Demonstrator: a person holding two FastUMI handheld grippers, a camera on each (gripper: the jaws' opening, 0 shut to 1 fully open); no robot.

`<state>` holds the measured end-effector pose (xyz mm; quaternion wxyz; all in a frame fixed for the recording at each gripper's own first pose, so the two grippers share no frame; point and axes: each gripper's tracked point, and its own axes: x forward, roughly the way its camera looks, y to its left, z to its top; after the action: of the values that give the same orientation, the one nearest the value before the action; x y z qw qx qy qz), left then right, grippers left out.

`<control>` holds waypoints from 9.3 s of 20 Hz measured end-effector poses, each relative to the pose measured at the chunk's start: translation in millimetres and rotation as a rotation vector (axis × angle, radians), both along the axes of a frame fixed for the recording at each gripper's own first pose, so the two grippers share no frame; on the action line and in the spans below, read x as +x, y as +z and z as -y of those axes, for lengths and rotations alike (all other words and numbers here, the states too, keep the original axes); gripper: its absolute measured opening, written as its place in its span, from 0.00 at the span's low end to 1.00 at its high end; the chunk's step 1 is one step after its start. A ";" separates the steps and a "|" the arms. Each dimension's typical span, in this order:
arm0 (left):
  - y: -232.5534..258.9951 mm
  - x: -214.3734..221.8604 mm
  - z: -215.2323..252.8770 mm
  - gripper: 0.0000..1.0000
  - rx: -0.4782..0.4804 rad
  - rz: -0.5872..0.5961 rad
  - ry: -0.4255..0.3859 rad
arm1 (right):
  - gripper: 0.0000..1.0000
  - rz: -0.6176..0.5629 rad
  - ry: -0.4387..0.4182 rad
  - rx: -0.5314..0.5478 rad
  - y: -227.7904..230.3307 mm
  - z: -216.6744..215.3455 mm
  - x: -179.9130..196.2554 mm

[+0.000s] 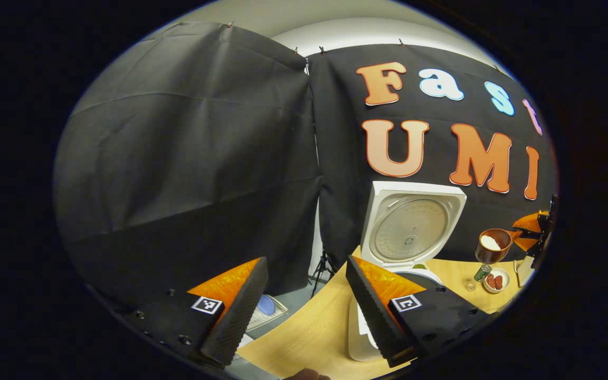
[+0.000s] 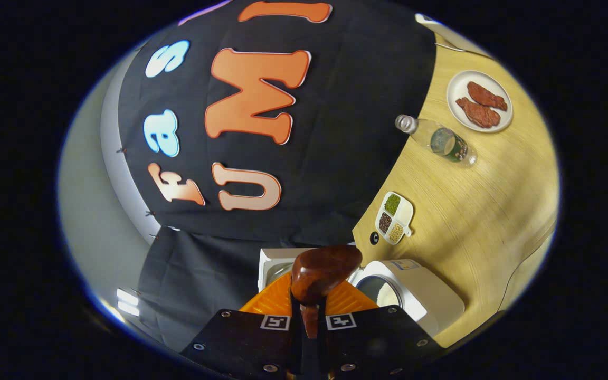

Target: Close the left gripper, press the button to open the rice cooker; take a wooden spoon from the chopstick holder with the right hand, scoop a spoonful of rice and pour it into the rice cooker, then put the wooden spoon back into the chopstick holder.

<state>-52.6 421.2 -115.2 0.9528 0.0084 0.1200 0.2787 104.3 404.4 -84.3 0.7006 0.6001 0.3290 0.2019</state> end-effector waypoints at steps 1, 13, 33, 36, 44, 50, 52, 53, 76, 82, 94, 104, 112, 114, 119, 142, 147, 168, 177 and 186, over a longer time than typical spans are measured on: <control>1.6 -3.1 -6.9 0.97 0.000 0.004 0.013 | 0.11 0.021 0.011 -0.041 2.2 -8.8 3.4; 6.8 -18.0 -24.1 0.97 0.042 -0.012 0.040 | 0.11 0.377 0.129 -0.570 22.1 -88.3 22.3; -4.0 -31.2 -30.9 0.96 0.016 -0.021 0.090 | 0.11 1.061 0.225 -0.954 111.6 -139.9 -17.8; -8.1 -32.8 -28.1 0.97 0.008 -0.029 0.090 | 0.11 1.185 0.249 -0.993 120.3 -151.9 -35.9; 0.1 -38.8 -9.3 0.97 0.038 -0.029 0.085 | 0.11 1.174 0.248 -0.984 114.8 -131.3 -49.8; 4.1 -25.1 28.2 0.96 0.026 -0.020 0.056 | 0.11 0.957 0.212 -0.891 90.7 -53.7 -38.4; 5.1 -17.2 46.4 0.97 0.023 -0.020 0.038 | 0.11 0.888 0.188 -0.874 82.0 -21.4 -33.4; 4.1 -15.2 55.4 0.96 0.024 -0.023 0.028 | 0.11 0.857 0.171 -0.870 77.4 -3.6 -31.0; 28.3 32.1 218.5 0.97 0.076 -0.045 -0.145 | 0.11 0.254 -0.213 -1.019 -97.7 389.3 -41.5; 35.5 20.2 230.5 0.97 0.108 -0.056 -0.122 | 0.11 0.201 -0.167 -0.986 -148.6 394.0 -50.6; 28.3 8.7 251.8 1.00 0.086 -0.109 -0.110 | 0.14 0.097 -0.112 -0.878 -231.4 386.7 -52.0; 51.0 69.7 216.8 1.00 0.000 -0.027 -0.197 | 0.27 -0.071 -0.106 -0.905 -235.8 398.5 -80.1; 107.5 189.4 174.7 0.96 -0.072 0.033 -0.311 | 0.60 -0.081 -0.223 -0.992 -175.8 424.4 -123.5; 118.6 220.7 163.2 0.96 -0.075 0.031 -0.320 | 0.72 -0.059 -0.273 -1.012 -149.3 430.4 -132.8; 111.7 291.9 146.9 0.96 -0.105 -0.043 -0.318 | 0.84 0.009 -0.384 -1.073 -84.7 443.8 -157.0; -82.6 198.3 185.0 0.98 -0.396 -0.816 -0.214 | 0.84 0.084 -0.362 -1.056 -74.4 427.2 -177.3; -150.2 149.2 194.9 0.98 -0.417 -0.962 -0.166 | 0.85 0.118 -0.309 -1.066 -75.5 409.4 -167.6; -40.7 159.7 215.6 0.96 -0.165 -0.386 -0.258 | 0.84 0.438 -0.290 -1.173 4.0 352.7 -112.5; 91.1 115.2 273.2 1.00 0.051 0.090 -0.397 | 0.84 0.686 -0.270 -1.138 45.8 282.6 -77.1; 113.8 102.7 286.4 1.00 0.156 0.160 -0.390 | 0.84 0.751 -0.154 -1.114 42.8 233.2 -56.1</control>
<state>50.2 134.9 -1.4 0.9916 0.0832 0.0181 0.0973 48.2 171.2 -41.5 0.9846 0.0602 0.0745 0.1463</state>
